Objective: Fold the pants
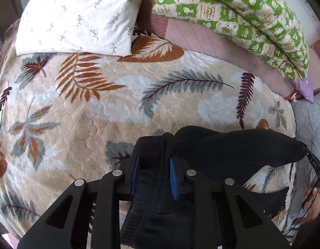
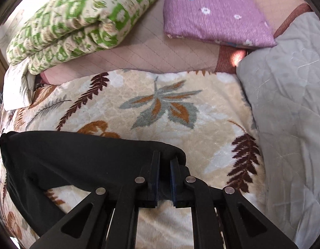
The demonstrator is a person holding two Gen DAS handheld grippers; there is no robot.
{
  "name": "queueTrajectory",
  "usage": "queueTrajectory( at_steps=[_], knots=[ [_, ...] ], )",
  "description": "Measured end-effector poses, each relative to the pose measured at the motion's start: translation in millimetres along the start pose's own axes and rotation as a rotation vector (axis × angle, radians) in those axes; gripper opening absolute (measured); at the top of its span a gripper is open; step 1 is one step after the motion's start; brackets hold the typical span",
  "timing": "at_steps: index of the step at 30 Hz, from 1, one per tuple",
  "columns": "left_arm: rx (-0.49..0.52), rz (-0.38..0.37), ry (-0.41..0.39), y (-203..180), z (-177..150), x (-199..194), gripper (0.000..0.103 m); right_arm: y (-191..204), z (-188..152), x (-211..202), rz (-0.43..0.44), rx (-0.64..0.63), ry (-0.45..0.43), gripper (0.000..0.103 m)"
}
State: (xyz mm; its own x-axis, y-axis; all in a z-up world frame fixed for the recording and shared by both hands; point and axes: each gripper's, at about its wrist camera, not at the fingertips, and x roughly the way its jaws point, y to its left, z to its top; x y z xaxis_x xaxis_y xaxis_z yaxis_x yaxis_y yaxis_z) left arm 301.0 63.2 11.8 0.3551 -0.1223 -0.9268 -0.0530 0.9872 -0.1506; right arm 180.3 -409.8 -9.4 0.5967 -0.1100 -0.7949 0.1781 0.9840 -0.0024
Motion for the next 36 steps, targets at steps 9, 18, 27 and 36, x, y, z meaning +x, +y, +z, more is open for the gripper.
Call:
queueTrajectory(
  at_steps=[9, 18, 27, 36],
  knots=[
    [-0.022, 0.034, -0.123, 10, -57, -42, 0.022, 8, -57, -58, 0.021, -0.007, -0.073, 0.008],
    [0.027, 0.016, -0.157, 26, -140, -60, 0.022, 11, -133, -81, 0.074, -0.001, -0.077, 0.008],
    [0.028, 0.051, -0.043, 47, -190, -24, 0.022, -1, -212, -86, 0.107, 0.071, -0.049, 0.008],
    [0.152, 0.12, -0.017, 36, -206, -29, 0.038, -10, -243, -92, 0.037, 0.104, -0.03, 0.026]
  ],
)
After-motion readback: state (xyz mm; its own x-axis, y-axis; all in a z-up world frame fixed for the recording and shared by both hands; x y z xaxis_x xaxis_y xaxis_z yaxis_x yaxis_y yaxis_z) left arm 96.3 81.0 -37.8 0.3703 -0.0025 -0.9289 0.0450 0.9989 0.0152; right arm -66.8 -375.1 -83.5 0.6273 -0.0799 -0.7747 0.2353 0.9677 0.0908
